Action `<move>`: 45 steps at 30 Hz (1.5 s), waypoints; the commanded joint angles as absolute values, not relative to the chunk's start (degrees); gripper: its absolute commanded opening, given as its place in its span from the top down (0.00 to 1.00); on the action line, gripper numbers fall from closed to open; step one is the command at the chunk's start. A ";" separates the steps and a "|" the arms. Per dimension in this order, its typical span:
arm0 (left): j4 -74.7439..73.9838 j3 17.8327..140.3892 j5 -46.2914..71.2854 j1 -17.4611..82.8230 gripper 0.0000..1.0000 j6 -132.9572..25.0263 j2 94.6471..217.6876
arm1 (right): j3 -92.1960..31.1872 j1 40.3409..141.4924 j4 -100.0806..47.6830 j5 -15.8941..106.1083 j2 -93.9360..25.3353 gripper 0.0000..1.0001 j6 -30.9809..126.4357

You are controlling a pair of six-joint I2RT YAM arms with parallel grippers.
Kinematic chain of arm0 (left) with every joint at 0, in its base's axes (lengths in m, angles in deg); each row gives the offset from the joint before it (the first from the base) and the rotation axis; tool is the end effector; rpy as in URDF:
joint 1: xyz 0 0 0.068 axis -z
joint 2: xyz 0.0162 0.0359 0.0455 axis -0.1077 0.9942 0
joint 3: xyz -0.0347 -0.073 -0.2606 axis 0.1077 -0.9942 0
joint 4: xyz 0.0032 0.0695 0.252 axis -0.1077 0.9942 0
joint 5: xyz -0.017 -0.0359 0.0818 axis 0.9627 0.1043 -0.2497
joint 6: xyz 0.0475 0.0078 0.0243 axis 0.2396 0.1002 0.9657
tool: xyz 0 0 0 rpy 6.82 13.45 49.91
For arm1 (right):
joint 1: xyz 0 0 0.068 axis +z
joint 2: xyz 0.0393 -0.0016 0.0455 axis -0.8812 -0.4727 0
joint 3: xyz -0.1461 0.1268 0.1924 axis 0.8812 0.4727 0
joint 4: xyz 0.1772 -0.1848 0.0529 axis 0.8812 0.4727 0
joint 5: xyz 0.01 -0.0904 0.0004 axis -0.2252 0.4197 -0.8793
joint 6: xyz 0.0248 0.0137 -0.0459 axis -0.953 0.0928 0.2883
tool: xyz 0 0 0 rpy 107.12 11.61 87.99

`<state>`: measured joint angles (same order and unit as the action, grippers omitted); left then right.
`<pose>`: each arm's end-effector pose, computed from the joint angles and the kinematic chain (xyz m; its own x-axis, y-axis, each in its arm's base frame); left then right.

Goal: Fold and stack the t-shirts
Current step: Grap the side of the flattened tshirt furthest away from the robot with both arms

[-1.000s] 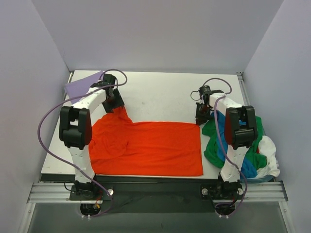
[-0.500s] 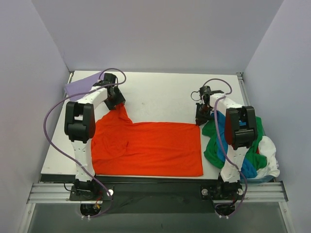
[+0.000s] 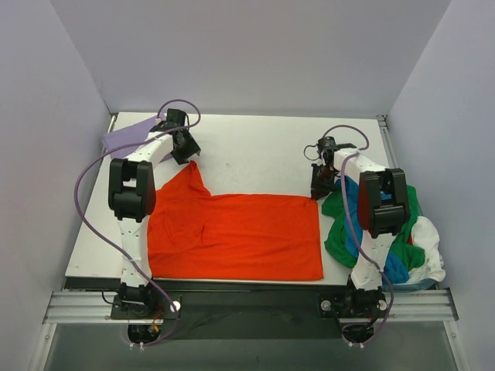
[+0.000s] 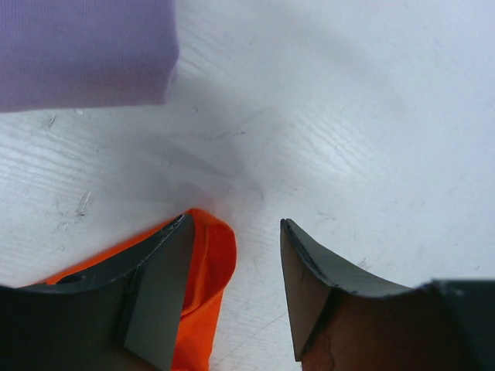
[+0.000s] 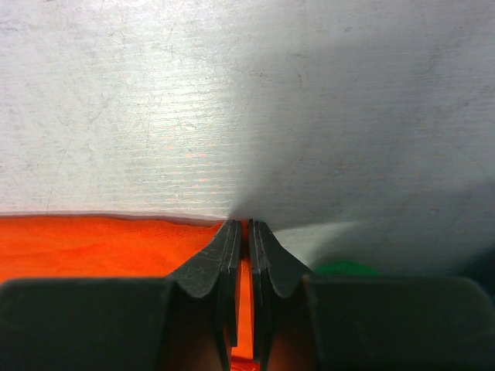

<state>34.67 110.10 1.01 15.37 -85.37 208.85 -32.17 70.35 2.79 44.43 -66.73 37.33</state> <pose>0.4826 -0.0760 0.1797 -0.7002 -0.5763 -0.4214 -0.4750 0.8167 -0.3277 0.3980 0.0650 0.1596 -0.9225 0.1572 -0.3526 0.0702 0.9664 0.2473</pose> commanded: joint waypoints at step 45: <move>42.42 121.89 4.24 15.06 1.00 -81.32 213.21 | -36.16 70.32 8.27 45.71 -67.74 1.00 36.79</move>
